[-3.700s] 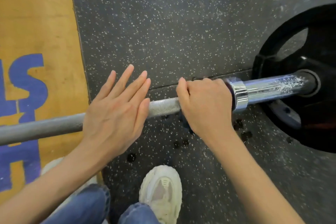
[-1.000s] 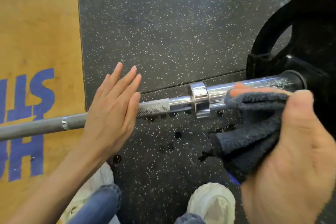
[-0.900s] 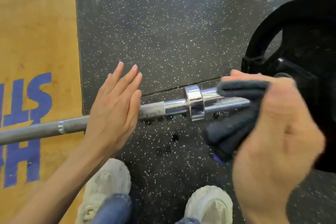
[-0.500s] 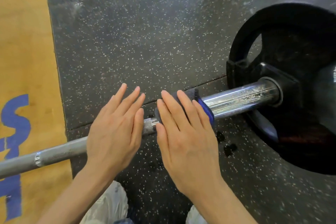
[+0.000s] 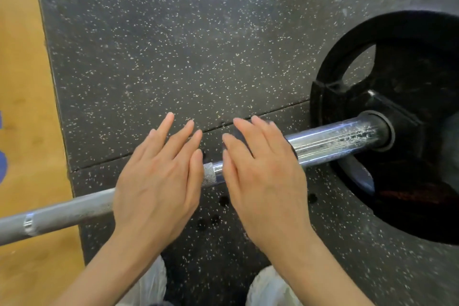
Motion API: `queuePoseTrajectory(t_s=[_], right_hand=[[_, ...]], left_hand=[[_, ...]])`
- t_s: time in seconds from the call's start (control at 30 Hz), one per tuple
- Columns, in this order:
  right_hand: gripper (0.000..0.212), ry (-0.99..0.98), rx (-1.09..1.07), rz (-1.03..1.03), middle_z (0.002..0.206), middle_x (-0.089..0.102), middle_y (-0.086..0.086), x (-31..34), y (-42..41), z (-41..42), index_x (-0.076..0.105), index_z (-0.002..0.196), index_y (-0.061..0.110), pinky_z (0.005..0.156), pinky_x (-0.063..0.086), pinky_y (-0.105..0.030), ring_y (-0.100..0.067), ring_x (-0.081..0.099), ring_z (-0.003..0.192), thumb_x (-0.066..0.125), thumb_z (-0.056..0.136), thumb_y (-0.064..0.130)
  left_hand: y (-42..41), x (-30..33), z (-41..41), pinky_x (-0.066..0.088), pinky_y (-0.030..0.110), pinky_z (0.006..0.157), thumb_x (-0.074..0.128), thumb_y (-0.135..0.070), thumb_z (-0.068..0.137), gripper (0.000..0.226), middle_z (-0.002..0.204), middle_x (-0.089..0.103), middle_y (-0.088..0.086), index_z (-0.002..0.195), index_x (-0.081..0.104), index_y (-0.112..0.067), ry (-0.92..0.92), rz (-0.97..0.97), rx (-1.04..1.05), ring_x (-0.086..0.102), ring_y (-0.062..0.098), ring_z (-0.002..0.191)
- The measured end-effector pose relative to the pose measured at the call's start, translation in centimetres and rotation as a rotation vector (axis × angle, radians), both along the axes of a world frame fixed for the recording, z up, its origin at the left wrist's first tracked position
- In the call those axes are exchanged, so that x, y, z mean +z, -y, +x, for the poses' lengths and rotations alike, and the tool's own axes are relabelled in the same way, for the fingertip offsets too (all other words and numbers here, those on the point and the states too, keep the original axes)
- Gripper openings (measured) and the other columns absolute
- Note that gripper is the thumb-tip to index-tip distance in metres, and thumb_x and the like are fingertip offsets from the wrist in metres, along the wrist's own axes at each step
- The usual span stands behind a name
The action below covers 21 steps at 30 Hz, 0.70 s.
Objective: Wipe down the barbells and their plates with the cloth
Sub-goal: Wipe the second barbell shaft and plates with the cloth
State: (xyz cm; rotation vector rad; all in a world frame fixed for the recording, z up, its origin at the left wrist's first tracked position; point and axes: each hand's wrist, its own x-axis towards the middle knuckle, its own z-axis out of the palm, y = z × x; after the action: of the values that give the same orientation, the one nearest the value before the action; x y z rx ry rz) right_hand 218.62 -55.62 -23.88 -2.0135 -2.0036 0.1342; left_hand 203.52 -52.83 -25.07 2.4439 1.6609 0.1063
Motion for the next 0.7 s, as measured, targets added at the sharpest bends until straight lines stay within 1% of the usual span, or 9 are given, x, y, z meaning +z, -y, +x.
queuePoseTrajectory(t_s=[0.07,0.1,0.2,0.3,0.4,0.5,0.57,0.63,0.7], right_hand=[[0.035,0.004,-0.064,-0.017,0.086,0.069,-0.005,0.3,-2.4,-0.3,0.070,0.078,0.012,0.097,0.050,-0.046,-0.027,0.063,0.087,0.045,0.100,0.022],[0.036,0.002,-0.053,-0.021,0.086,0.069,-0.005,0.2,-2.5,-0.2,0.071,0.078,0.012,0.098,0.049,-0.047,-0.026,0.064,0.087,0.044,0.100,0.023],[0.030,-0.016,0.049,0.028,0.136,0.062,-0.010,-0.5,2.1,0.5,0.070,0.121,0.008,0.119,0.033,-0.048,-0.028,0.050,0.135,0.046,0.106,0.018],[0.035,-0.013,0.087,0.045,0.152,0.048,-0.012,-0.3,4.4,1.0,0.062,0.135,0.007,0.119,0.031,-0.049,-0.031,0.036,0.146,0.044,0.107,0.018],[0.030,0.034,-0.031,-0.115,0.105,0.068,-0.005,1.6,-0.1,-0.1,0.070,0.089,0.016,0.097,0.047,-0.043,-0.026,0.059,0.107,0.045,0.104,0.023],[0.043,0.100,0.033,-0.367,0.064,0.044,0.004,3.0,-3.6,-0.9,0.044,0.060,0.022,0.064,0.038,-0.035,-0.024,0.045,0.072,0.048,0.102,0.027],[0.036,0.069,0.014,-0.308,0.073,0.058,0.000,2.5,-2.1,-0.5,0.059,0.066,0.020,0.079,0.050,-0.041,-0.026,0.056,0.079,0.052,0.101,0.025],[0.028,-0.023,-0.022,-0.086,0.111,0.069,-0.007,1.6,1.5,-0.1,0.073,0.094,0.013,0.111,0.041,-0.046,-0.028,0.060,0.115,0.048,0.103,0.024],[0.025,-0.049,0.002,-0.028,0.129,0.063,-0.009,1.0,3.7,0.3,0.071,0.109,0.011,0.117,0.034,-0.046,-0.029,0.051,0.132,0.050,0.103,0.021]], left_hand=[[0.0,0.0,0.0,0.027,0.040,0.115,0.025,-0.030,0.106,0.051,0.143,0.058,0.006,0.137,0.060,-0.009,-0.014,-0.019,-0.002,0.036,0.026,0.147],[-0.1,0.0,0.0,0.027,0.040,0.115,0.025,-0.031,0.106,0.052,0.143,0.058,0.006,0.137,0.061,-0.009,-0.019,-0.030,-0.003,0.035,0.026,0.147],[0.2,0.1,-0.1,0.027,0.042,0.117,0.021,-0.033,0.107,0.055,0.144,0.057,0.006,0.137,0.061,-0.010,-0.009,-0.052,0.007,0.034,0.026,0.148],[0.4,0.0,0.0,0.029,0.044,0.118,0.018,-0.033,0.107,0.057,0.145,0.056,0.005,0.137,0.061,-0.010,-0.012,-0.073,0.007,0.033,0.026,0.149],[0.7,0.1,0.0,0.028,0.041,0.114,0.019,-0.032,0.107,0.056,0.144,0.057,0.005,0.138,0.060,-0.010,-0.016,-0.096,-0.006,0.034,0.026,0.148],[1.0,0.1,0.0,0.029,0.038,0.111,0.019,-0.032,0.107,0.056,0.143,0.057,0.005,0.138,0.060,-0.010,-0.029,-0.120,-0.018,0.035,0.024,0.148],[1.2,0.1,0.0,0.031,0.039,0.110,0.019,-0.032,0.106,0.056,0.144,0.057,0.005,0.138,0.061,-0.011,-0.014,-0.129,-0.016,0.034,0.024,0.148],[1.4,0.1,0.0,0.034,0.040,0.108,0.019,-0.033,0.106,0.057,0.145,0.056,0.004,0.137,0.062,-0.012,0.004,-0.132,-0.008,0.033,0.024,0.148],[1.6,0.2,0.2,0.035,0.041,0.107,0.020,-0.032,0.106,0.056,0.144,0.056,0.004,0.135,0.063,-0.012,0.007,-0.147,-0.008,0.034,0.024,0.148]])
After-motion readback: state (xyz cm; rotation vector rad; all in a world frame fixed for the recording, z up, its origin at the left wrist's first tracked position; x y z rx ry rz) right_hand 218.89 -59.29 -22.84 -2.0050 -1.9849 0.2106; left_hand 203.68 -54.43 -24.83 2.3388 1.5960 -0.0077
